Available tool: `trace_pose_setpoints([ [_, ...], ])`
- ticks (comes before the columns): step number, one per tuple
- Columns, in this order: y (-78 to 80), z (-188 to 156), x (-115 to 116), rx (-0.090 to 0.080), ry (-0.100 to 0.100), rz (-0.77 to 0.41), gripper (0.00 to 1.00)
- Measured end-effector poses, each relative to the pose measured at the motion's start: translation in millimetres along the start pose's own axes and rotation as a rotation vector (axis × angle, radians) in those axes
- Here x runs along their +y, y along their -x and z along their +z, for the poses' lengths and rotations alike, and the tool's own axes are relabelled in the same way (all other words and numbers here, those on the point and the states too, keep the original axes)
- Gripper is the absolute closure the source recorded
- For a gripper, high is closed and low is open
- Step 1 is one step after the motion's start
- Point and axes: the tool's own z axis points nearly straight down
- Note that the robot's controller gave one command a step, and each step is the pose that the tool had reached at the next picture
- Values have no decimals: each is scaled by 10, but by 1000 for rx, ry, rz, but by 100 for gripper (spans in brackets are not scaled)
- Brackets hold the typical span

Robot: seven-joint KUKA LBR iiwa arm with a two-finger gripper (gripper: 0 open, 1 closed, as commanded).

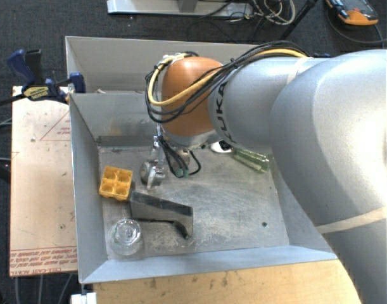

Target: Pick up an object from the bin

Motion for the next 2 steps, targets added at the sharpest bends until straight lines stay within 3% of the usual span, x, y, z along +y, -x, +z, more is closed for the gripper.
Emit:
trace_pose_setpoints([
  [1, 0, 0, 0, 0, 0, 0, 100],
  [2, -92, -373, -2, 10, -3, -6, 100],
])
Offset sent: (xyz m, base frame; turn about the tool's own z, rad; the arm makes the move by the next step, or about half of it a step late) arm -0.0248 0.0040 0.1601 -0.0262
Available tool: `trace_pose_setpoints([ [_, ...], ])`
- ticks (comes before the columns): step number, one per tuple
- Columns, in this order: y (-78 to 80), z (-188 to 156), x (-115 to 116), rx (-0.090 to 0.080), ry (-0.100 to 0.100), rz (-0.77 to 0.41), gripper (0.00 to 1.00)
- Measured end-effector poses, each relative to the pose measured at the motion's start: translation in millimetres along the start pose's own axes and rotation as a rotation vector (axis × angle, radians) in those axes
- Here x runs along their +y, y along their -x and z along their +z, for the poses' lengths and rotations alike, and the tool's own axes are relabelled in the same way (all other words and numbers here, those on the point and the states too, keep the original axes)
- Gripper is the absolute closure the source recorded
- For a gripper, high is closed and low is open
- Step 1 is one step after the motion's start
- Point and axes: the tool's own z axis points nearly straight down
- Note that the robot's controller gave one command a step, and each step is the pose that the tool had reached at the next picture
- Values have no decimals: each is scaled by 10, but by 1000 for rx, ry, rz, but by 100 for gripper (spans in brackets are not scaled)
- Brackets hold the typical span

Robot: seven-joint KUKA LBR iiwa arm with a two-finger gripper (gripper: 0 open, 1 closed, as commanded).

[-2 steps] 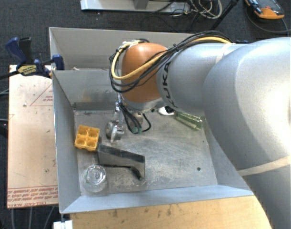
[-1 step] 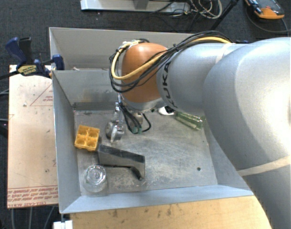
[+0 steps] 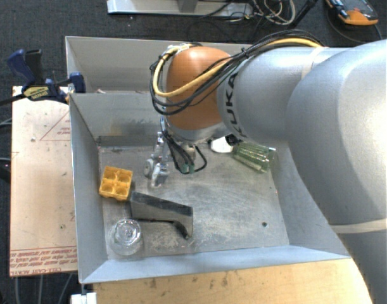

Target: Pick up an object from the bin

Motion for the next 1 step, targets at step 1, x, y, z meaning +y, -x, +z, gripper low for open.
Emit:
trace_pose_setpoints([
  [1, -54, -295, -82, -18, 5, -21, 100],
])
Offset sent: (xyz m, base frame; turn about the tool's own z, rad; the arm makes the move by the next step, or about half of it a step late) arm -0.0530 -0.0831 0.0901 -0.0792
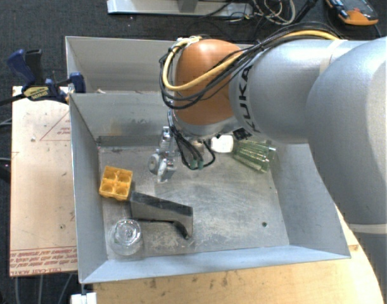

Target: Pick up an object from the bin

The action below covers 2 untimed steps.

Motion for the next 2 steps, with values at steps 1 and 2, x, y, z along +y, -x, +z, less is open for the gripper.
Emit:
trace_pose_setpoints([
  [1, -312, -167, -463, 23, -5, -37, 100],
  [2, -341, -483, -569, 3, -5, 70, 100],
])
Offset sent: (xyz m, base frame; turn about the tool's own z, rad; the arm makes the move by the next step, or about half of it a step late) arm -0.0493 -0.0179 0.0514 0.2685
